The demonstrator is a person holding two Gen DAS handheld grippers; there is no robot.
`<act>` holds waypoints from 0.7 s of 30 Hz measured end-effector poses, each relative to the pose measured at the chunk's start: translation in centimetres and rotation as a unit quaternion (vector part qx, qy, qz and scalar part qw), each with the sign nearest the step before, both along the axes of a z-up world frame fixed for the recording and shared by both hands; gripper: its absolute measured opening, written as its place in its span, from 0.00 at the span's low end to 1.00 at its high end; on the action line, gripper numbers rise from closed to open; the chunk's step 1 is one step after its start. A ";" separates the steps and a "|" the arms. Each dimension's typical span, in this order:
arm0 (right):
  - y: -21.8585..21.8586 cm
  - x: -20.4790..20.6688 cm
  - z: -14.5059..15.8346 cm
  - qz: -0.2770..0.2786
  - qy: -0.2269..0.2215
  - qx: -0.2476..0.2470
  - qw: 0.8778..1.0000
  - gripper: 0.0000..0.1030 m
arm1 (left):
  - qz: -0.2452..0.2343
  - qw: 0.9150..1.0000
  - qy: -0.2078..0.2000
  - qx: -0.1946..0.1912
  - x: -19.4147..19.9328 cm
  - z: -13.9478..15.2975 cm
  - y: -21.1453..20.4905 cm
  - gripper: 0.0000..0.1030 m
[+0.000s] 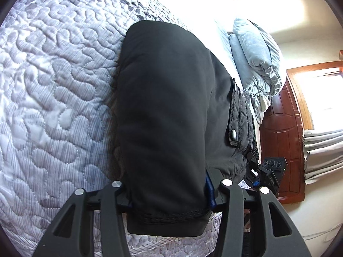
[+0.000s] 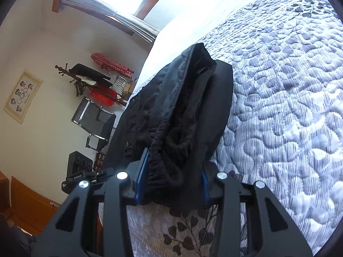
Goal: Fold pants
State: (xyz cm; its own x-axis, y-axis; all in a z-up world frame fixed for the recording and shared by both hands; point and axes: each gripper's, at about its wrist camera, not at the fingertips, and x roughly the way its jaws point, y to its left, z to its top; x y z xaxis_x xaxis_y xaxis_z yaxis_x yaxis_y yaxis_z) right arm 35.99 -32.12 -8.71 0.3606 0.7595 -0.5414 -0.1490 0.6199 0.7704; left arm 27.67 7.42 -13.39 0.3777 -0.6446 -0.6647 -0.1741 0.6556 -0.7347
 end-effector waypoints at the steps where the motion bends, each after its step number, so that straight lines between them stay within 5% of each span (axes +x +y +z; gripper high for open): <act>1: 0.1 0.0 -0.1 0.000 0.000 -0.001 1.000 0.38 | 0.000 1.000 0.000 0.000 -0.1 -0.1 0.1 0.47; 21: 0.3 0.8 -3.3 -0.016 0.023 0.017 0.999 0.41 | 0.012 1.000 -0.013 0.006 1.4 -0.4 0.4 0.52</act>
State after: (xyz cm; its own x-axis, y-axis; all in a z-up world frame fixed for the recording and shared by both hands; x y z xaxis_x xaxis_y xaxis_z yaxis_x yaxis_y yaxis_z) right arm 36.77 -31.83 -12.00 0.3615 0.7655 -0.5323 -0.0936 0.5978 0.7961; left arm 29.06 7.80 -13.79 0.4114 -0.6273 -0.6612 -0.1707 0.6596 -0.7320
